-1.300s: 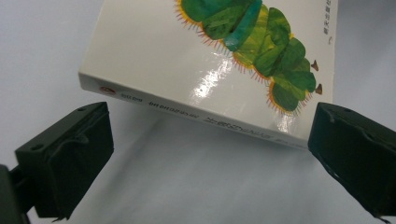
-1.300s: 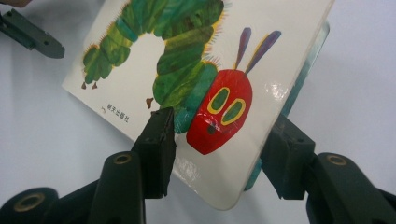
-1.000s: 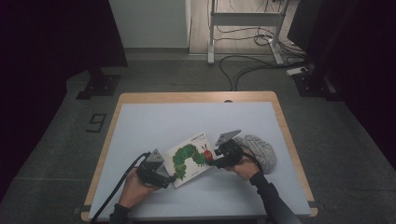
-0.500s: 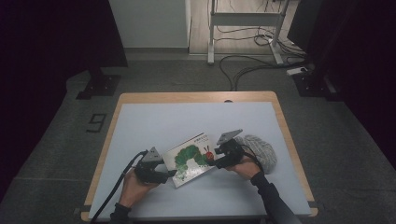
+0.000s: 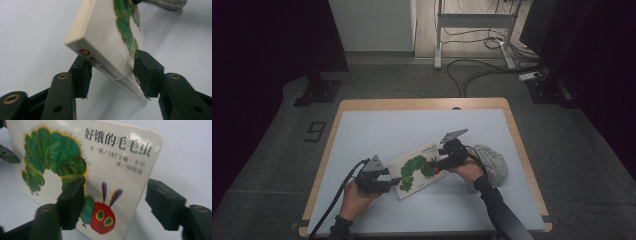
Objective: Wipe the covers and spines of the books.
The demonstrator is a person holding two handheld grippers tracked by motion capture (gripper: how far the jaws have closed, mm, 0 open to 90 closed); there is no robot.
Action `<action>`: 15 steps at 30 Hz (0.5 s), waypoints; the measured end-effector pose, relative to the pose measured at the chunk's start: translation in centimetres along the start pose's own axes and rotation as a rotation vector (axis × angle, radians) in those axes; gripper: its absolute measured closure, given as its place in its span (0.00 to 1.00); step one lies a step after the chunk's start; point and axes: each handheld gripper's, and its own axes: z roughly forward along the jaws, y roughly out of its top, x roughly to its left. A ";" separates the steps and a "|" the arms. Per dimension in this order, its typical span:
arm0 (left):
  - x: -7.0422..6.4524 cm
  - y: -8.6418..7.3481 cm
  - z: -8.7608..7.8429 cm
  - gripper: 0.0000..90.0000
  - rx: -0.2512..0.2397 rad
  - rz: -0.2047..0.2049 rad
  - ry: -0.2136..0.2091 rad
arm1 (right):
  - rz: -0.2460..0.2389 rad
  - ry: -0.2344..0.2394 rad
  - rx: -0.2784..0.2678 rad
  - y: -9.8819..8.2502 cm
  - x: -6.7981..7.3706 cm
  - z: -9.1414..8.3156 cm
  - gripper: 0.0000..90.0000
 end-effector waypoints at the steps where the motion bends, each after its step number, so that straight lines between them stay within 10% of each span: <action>1: 0.0 0.1 0.0 0.56 0.003 -0.002 -0.002 | 0.005 0.019 -0.011 0.0 0.0 -0.1 0.42; 15: 0.2 1.4 -1.8 0.79 -0.025 0.031 0.011 | -0.081 -0.074 -0.065 0.7 1.6 -1.9 0.49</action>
